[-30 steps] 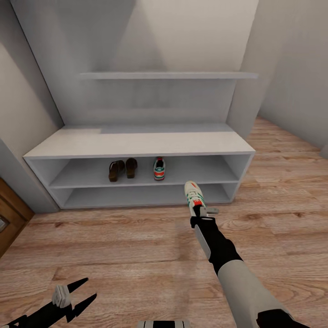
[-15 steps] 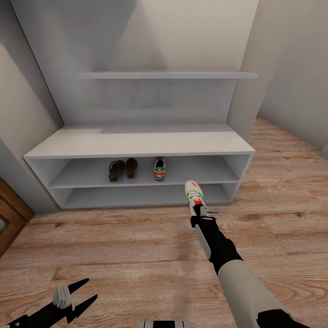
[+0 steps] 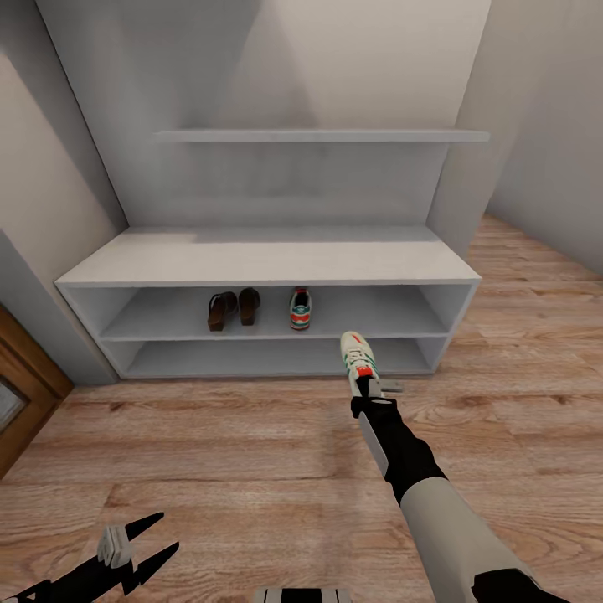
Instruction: Pick up the two gym shoes and the two sandals from the corridor floor and place them onto the hallstand (shoe rack) in the corridor, making sure they are on the rack and not on the floor. Arrange them so the two gym shoes are next to each other and the two sandals are next to each other.
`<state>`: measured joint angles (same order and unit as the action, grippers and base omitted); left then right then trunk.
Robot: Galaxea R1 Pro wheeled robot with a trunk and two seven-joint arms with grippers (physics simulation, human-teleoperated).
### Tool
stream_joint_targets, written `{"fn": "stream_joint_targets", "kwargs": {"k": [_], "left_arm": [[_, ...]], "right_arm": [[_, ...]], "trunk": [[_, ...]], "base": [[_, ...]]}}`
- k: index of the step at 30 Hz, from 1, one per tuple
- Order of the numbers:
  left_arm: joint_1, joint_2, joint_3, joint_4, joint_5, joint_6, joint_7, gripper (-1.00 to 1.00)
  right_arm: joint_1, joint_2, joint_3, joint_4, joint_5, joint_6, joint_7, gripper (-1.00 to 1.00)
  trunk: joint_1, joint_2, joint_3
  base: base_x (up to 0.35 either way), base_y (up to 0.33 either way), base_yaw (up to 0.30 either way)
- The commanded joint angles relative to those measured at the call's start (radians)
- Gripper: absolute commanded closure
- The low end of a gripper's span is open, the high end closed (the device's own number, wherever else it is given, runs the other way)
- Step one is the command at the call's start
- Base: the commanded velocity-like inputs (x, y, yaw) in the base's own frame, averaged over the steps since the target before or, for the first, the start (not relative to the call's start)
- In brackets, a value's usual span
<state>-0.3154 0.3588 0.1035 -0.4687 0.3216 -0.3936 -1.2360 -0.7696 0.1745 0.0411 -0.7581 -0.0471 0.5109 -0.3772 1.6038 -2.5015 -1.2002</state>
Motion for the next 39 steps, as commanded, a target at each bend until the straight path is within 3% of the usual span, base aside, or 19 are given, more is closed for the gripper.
{"fn": "stream_joint_targets", "kwargs": {"k": [1,8,22,30,39], "left_arm": [[-0.001,0.000,0.001,0.001,0.002,-0.005,-0.003,-1.00],[-0.001,-0.001,0.001,0.001,0.002,-0.005,-0.003,-1.00],[-0.001,-0.001,0.001,0.005,0.002,-0.005,-0.003,-1.00],[-0.001,-0.001,0.001,0.007,0.002,-0.005,-0.004,-1.00],[-0.001,-0.001,0.001,0.008,0.002,-0.005,-0.003,-1.00]], "right_arm": [[0.000,0.000,0.003,-0.001,-0.005,0.004,-0.007,1.00],[0.000,0.000,0.003,-0.001,-0.005,0.005,-0.009,1.00],[0.000,0.000,0.006,0.000,-0.008,0.003,-0.008,1.00],[0.000,0.000,0.006,0.000,-0.008,0.003,-0.008,1.00],[0.000,0.000,0.005,0.000,-0.007,0.004,-0.008,1.00]], "trunk": [[0.000,0.000,-0.001],[0.000,0.000,-0.001],[0.000,0.000,-0.006],[0.000,0.000,-0.010],[0.000,0.000,-0.010]], "base": [[0.000,0.000,0.010],[0.088,0.000,0.003],[0.311,0.000,0.039],[0.084,0.000,0.060],[0.307,0.000,0.001]]}}
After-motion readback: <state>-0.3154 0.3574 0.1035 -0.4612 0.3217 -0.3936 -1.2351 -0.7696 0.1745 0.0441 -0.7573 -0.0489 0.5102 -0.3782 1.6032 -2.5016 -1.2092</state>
